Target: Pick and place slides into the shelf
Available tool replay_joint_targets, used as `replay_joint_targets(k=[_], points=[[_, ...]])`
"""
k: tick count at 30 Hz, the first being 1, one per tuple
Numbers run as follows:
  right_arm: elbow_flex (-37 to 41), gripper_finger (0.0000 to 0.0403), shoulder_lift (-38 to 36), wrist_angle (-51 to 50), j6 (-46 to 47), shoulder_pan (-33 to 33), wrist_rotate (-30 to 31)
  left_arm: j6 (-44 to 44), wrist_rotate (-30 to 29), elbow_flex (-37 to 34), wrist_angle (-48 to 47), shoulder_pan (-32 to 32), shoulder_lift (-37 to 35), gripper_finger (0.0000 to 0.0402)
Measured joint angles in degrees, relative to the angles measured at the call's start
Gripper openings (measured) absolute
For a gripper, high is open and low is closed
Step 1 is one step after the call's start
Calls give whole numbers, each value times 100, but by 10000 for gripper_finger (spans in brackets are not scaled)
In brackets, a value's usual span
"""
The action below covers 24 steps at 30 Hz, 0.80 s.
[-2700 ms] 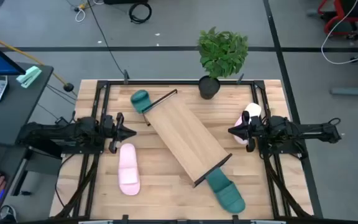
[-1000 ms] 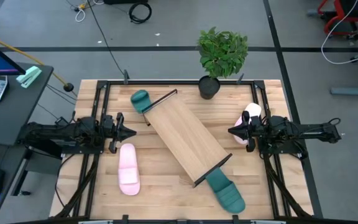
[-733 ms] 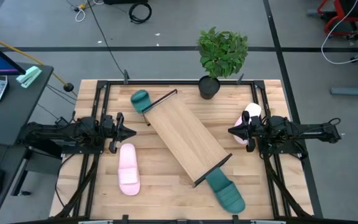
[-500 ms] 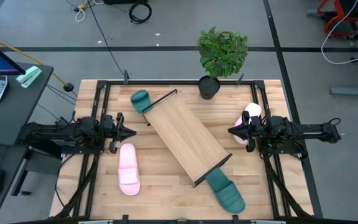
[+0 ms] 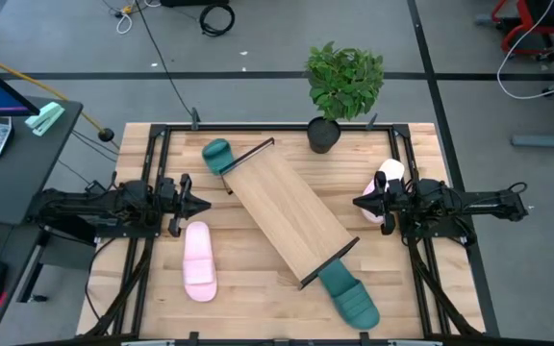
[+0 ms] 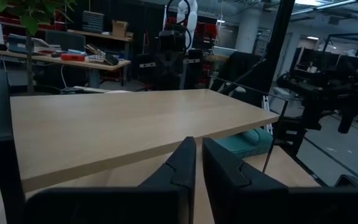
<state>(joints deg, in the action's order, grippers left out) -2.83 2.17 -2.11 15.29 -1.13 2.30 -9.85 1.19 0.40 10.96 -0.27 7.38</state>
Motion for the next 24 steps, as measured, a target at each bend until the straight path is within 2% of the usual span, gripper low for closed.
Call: replay_joint_targets(k=[17,24], points=[[-1,30,0,-1,-31,-1,7,-61,0,0,-33,-2,0,26],[0,30,-2,0,4,-2,5,-1072,0,2,-40,-2,4,16]])
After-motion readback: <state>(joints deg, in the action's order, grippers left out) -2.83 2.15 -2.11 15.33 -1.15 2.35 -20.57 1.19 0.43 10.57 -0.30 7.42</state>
